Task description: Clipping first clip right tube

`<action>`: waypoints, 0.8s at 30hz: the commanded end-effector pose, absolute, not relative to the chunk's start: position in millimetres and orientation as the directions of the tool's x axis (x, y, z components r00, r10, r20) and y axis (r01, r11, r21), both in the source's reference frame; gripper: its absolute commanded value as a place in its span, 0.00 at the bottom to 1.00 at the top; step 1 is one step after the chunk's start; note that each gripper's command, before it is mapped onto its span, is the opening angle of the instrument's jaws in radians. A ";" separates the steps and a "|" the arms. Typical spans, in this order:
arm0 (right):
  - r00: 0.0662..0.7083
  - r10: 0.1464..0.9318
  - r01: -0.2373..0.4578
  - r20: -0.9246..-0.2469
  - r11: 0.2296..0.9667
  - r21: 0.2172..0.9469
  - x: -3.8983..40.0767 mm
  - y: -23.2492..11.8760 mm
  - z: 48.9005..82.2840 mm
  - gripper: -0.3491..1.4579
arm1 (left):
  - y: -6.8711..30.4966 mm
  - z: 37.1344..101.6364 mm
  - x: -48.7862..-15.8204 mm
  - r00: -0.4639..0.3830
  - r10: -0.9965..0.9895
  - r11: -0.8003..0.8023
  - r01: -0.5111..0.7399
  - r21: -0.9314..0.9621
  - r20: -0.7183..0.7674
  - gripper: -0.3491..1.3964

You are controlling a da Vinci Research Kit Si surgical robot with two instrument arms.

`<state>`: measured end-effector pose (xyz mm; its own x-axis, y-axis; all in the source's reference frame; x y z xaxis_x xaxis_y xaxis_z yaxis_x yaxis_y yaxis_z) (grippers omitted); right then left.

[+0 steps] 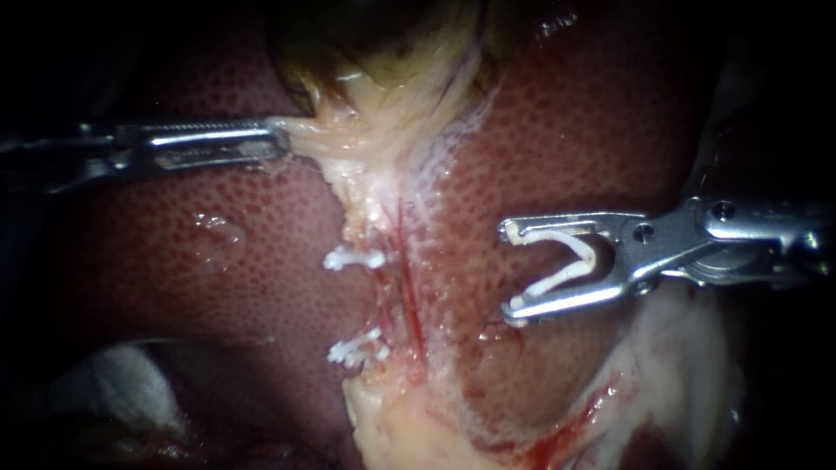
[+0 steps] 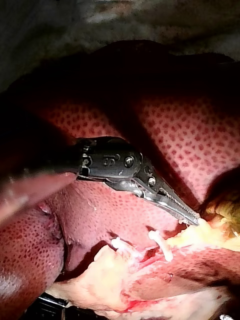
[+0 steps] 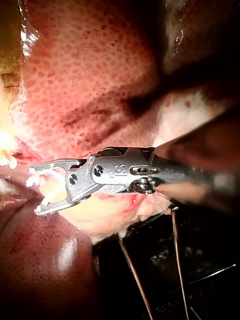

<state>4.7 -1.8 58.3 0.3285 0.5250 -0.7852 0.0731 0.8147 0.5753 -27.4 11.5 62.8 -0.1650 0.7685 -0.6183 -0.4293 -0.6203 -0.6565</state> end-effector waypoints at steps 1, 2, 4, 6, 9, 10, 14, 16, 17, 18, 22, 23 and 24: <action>0.329 0.525 0.073 -0.785 0.815 0.575 4.7 -1.8 58.4 0.47 | 11.7 62.5 -27.2 -0.162 0.766 -0.623 -0.427 -0.656 -0.622 0.00; 0.329 0.525 0.073 -0.785 0.815 0.575 4.7 -1.8 58.4 0.47 | 11.7 62.3 -27.1 -0.161 0.767 -0.622 -0.428 -0.656 -0.621 0.00; 0.329 0.524 0.073 -0.785 0.815 0.575 4.7 -1.8 58.4 0.47 | 11.6 62.2 -27.1 -0.158 0.766 -0.621 -0.429 -0.656 -0.623 0.00; 0.329 0.524 0.073 -0.786 0.815 0.574 4.8 -1.9 58.5 0.47 | 11.5 62.3 -27.2 -0.158 0.766 -0.622 -0.429 -0.655 -0.623 0.00; 0.329 0.523 0.072 -0.786 0.816 0.573 4.9 -2.0 58.8 0.47 | 11.4 62.1 -27.2 -0.161 0.762 -0.626 -0.429 -0.651 -0.627 0.00; 0.329 0.522 0.074 -0.787 0.817 0.572 5.1 -2.1 59.0 0.47 | 11.4 62.0 -27.2 -0.160 0.763 -0.626 -0.429 -0.651 -0.627 0.00; 0.330 0.521 0.077 -0.787 0.816 0.573 6.2 -3.3 61.1 0.47 | 11.1 61.5 -27.3 -0.159 0.759 -0.629 -0.431 -0.647 -0.631 0.00; 0.332 0.533 0.077 -0.779 0.807 0.585 7.1 -4.2 62.8 0.47 | 10.9 61.0 -27.5 -0.155 0.759 -0.627 -0.435 -0.647 -0.632 0.00; 0.336 0.537 0.071 -0.774 0.805 0.590 7.6 -4.7 63.6 0.47 | 10.9 60.8 -27.5 -0.155 0.760 -0.627 -0.434 -0.648 -0.631 0.00; 0.343 0.545 0.065 -0.765 0.799 0.598 8.2 -5.2 64.7 0.47 | 10.8 60.5 -27.6 -0.155 0.760 -0.626 -0.432 -0.649 -0.631 0.00; 0.367 0.565 0.051 -0.739 0.781 0.623 9.8 -6.8 68.6 0.47 | 10.3 59.6 -28.1 -0.155 0.762 -0.626 -0.429 -0.651 -0.629 0.00; 0.373 0.570 0.045 -0.733 0.778 0.627 10.1 -7.1 69.5 0.47 | 10.2 59.4 -28.2 -0.156 0.762 -0.626 -0.428 -0.652 -0.629 0.00; 0.379 0.574 0.038 -0.726 0.774 0.632 10.4 -7.3 70.4 0.47 | 10.2 59.3 -28.3 -0.158 0.758 -0.630 -0.427 -0.649 -0.633 0.00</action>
